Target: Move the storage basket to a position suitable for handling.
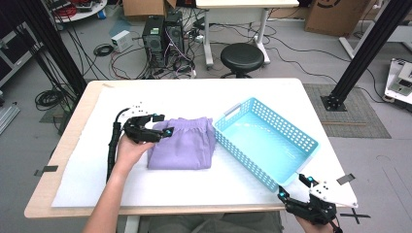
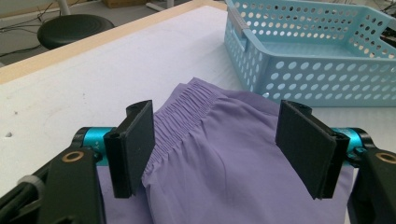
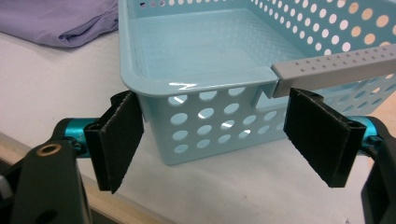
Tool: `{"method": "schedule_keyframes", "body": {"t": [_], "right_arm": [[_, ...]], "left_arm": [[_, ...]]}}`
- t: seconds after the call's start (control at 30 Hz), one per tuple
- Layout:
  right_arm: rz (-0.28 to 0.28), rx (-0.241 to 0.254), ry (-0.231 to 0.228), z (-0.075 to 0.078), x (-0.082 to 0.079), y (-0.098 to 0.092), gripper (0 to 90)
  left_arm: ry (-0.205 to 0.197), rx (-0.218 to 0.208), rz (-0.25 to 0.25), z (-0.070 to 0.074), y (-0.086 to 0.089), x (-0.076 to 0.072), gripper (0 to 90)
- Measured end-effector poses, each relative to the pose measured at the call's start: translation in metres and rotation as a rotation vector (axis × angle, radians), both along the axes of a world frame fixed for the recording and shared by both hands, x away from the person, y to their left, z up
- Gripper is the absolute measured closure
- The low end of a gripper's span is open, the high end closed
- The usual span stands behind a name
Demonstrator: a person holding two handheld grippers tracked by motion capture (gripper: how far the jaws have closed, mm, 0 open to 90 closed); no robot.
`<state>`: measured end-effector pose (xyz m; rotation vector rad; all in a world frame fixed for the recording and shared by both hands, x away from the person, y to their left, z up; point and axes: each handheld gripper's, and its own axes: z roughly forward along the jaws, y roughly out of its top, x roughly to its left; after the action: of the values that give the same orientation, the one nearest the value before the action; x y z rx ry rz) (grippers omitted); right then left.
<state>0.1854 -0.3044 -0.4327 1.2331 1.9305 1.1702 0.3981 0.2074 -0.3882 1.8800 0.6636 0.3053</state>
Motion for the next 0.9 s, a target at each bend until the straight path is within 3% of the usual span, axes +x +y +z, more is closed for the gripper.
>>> {"method": "schedule_keyframes", "body": {"t": [0.13, 0.23, 0.4, 0.6, 0.63, 0.9], "right_arm": [[-0.008, 0.005, 0.01, 0.0, 0.004, -0.004, 20.8], [-0.032, 0.004, 0.004, 0.001, 0.007, -0.01, 26.3], [-0.038, 0.032, 0.018, 0.001, 0.011, -0.017, 26.3], [-0.026, 0.01, 0.021, -0.001, 0.017, -0.008, 27.1], [-0.032, 0.006, 0.02, -0.001, 0.021, -0.006, 32.0], [-0.061, 0.017, 0.014, -0.001, 0.031, -0.001, 41.3]], "left_arm": [[0.002, -0.001, -0.002, 0.0, -0.001, 0.0, 28.5], [-0.001, -0.002, -0.005, -0.001, -0.003, -0.001, 28.4], [0.005, -0.003, -0.017, -0.001, -0.005, -0.001, 28.5], [0.011, -0.004, -0.036, -0.002, -0.011, -0.001, 28.5], [0.011, -0.002, -0.039, -0.003, -0.012, -0.001, 28.5], [0.018, 0.008, -0.048, -0.004, -0.016, 0.0, 28.5]]}}
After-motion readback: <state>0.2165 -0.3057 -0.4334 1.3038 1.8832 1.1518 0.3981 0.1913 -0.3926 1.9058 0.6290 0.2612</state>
